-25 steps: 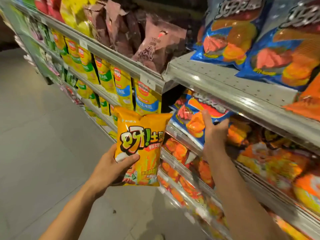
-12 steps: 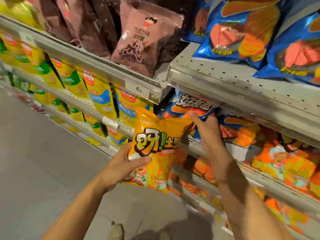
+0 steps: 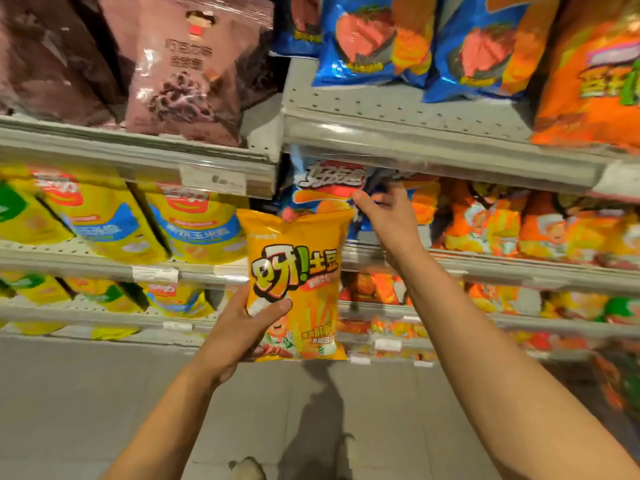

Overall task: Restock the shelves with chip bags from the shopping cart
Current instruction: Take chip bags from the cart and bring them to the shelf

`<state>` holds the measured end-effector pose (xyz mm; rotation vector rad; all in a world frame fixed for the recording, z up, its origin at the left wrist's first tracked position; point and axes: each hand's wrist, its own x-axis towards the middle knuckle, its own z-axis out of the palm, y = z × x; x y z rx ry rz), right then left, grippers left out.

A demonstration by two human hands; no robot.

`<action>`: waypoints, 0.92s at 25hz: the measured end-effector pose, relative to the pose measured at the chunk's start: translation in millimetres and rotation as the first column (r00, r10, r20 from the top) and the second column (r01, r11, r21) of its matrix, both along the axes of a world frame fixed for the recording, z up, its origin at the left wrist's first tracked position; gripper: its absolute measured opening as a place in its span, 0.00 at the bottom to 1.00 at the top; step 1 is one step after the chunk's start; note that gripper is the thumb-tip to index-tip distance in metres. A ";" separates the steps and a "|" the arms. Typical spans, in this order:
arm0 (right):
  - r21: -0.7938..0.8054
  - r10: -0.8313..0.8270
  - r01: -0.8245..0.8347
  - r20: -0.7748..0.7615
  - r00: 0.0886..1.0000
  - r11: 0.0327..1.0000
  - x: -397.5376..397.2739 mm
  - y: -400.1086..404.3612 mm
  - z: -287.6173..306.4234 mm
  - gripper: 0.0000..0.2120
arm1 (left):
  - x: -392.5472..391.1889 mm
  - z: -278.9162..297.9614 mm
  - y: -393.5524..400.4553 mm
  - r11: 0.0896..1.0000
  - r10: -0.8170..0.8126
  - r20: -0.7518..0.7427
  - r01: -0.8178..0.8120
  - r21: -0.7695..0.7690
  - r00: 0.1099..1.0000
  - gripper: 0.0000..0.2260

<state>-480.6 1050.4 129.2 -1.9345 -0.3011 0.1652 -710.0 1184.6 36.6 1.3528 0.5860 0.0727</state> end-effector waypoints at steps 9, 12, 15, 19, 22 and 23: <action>0.049 -0.075 0.080 -0.087 0.993 0.996 -59.8 -195.4 -57.9 0.10 | 42.1 -16.6 -115.8 0.975 -0.183 -0.014 0.184 0.124 0.983 0.23; 0.040 -0.046 0.054 -0.186 0.981 0.998 -54.4 -269.5 -90.0 0.09 | 70.8 -22.1 -193.7 0.957 -0.245 -0.031 0.247 0.153 0.969 0.24; 0.096 -0.037 0.059 -0.218 0.975 0.994 -33.0 -356.5 -124.3 0.12 | 107.6 -36.9 -292.5 0.948 -0.266 -0.082 0.276 0.156 0.961 0.25; 0.064 -0.121 0.143 -0.263 0.957 0.988 10.4 -472.2 -157.7 0.16 | 163.8 -49.1 -418.1 0.927 -0.364 -0.084 0.370 0.067 0.928 0.25; 0.064 -0.163 0.190 -0.298 0.941 0.980 46.8 -531.6 -175.8 0.17 | 204.9 -67.3 -473.9 0.903 -0.410 -0.158 0.425 0.068 0.898 0.26; 0.061 -0.164 0.189 -0.291 0.943 0.980 59.1 -544.7 -181.6 0.16 | 221.0 -78.5 -483.9 0.902 -0.405 -0.176 0.423 0.080 0.897 0.24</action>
